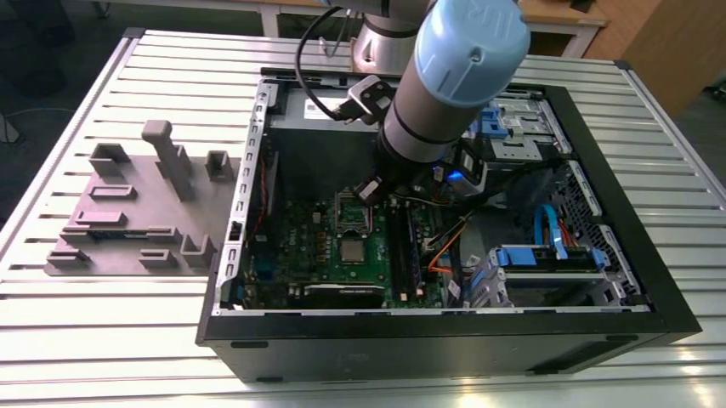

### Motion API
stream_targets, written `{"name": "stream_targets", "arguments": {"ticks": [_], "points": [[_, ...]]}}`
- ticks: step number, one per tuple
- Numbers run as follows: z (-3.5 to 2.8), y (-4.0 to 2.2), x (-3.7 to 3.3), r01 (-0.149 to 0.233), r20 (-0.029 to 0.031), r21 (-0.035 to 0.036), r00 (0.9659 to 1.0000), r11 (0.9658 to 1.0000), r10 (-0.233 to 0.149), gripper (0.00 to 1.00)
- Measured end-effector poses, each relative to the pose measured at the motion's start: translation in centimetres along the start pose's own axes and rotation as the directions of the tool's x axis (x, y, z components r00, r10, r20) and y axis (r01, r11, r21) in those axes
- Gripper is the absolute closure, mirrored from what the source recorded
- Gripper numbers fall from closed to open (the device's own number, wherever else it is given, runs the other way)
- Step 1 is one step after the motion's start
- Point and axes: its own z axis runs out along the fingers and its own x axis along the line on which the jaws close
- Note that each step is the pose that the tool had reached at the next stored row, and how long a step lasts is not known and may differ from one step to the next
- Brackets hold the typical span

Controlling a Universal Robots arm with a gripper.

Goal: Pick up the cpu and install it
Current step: 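Close the cpu cover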

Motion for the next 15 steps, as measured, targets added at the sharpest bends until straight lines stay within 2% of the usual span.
{"name": "stream_targets", "arguments": {"ticks": [11, 15], "points": [[0.31, -0.08, 0.05, -0.004, 0.0007, 0.0005, 1.0000, 1.0000, 0.004, 0.90], [0.35, -0.07, 0.04, -0.022, 0.0068, 0.0015, 0.9997, 0.9998, 0.022, 0.90]]}}
